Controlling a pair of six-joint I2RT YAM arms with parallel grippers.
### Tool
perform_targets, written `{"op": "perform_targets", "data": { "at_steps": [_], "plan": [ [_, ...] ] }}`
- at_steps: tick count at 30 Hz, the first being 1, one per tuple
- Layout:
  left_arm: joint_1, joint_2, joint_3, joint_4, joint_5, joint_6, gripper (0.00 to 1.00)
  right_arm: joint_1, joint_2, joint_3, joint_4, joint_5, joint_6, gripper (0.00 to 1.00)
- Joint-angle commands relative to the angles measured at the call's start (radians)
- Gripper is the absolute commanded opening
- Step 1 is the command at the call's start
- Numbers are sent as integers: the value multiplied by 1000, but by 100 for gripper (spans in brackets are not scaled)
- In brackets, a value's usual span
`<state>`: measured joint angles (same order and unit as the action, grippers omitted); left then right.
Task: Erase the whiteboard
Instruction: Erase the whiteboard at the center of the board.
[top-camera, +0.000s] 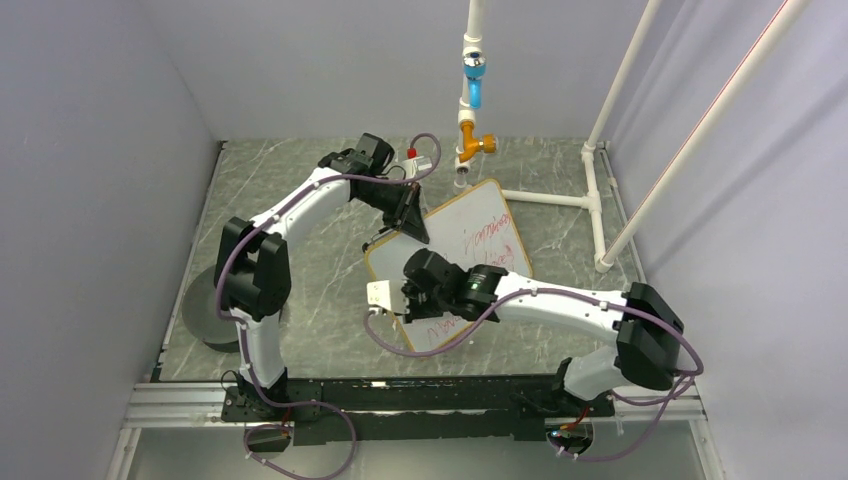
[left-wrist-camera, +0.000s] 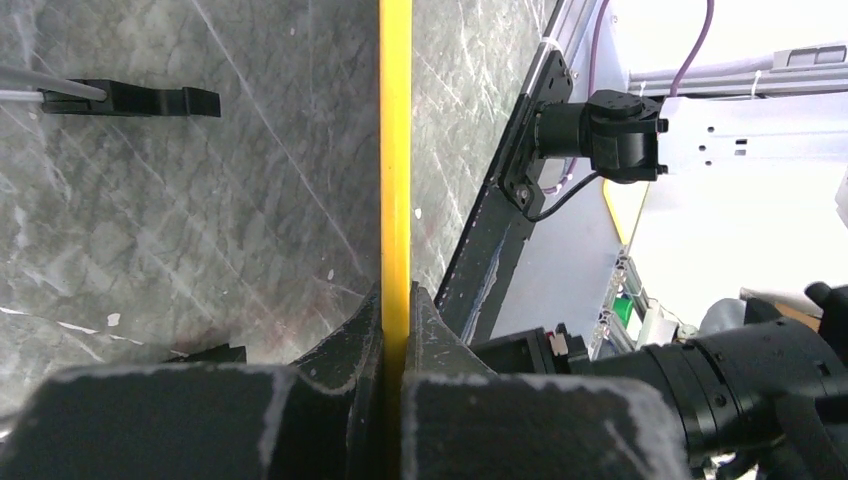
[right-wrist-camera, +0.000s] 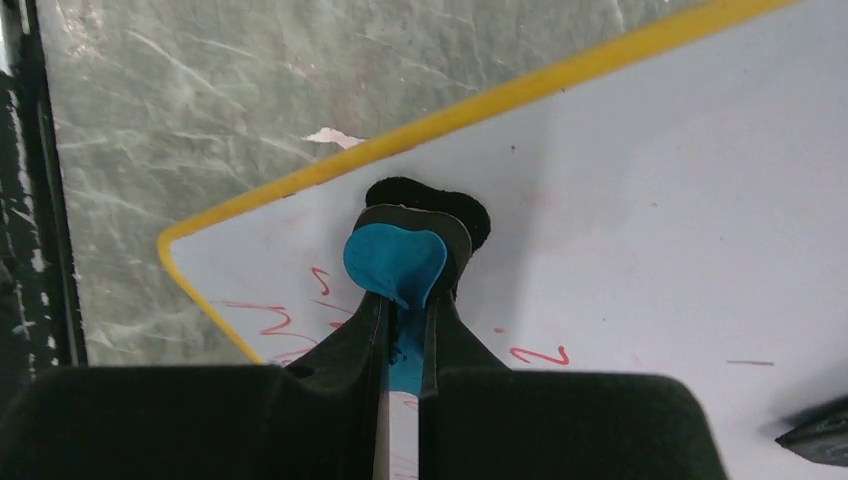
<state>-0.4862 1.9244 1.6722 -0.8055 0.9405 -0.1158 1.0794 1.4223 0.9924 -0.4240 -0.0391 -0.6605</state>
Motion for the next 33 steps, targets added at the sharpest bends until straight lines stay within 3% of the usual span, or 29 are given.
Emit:
{"op": "perform_targets", "data": {
  "at_steps": [1, 4, 8, 12, 15, 21, 27, 31, 33],
  "plan": [
    [-14, -70, 8, -28, 86, -20, 0, -5, 72, 134, 52, 46, 63, 0],
    [-22, -68, 4, -29, 83, -17, 0, -93, 64, 166, 71, 96, 101, 0],
    [-26, -73, 6, -29, 86, -17, 0, -148, -42, 13, 91, 69, 29, 0],
    [-25, -77, 8, -29, 90, -18, 0, -82, -100, -90, 20, -111, -51, 0],
    [-26, -74, 8, -31, 89, -16, 0, -29, -60, -52, -2, -131, -56, 0],
    [-26, -74, 9, -37, 85, -10, 0, -64, 17, 143, 43, 31, 72, 0],
    [-26, -83, 12, -41, 88, -7, 0, -161, -79, 8, 94, 94, 38, 0],
    [-24, -80, 16, -38, 97, -13, 0, -129, -133, -81, 16, -129, -44, 0],
    [-24, -81, 17, -40, 97, -12, 0, -81, -107, -87, 12, -163, -46, 0]
  ]
}}
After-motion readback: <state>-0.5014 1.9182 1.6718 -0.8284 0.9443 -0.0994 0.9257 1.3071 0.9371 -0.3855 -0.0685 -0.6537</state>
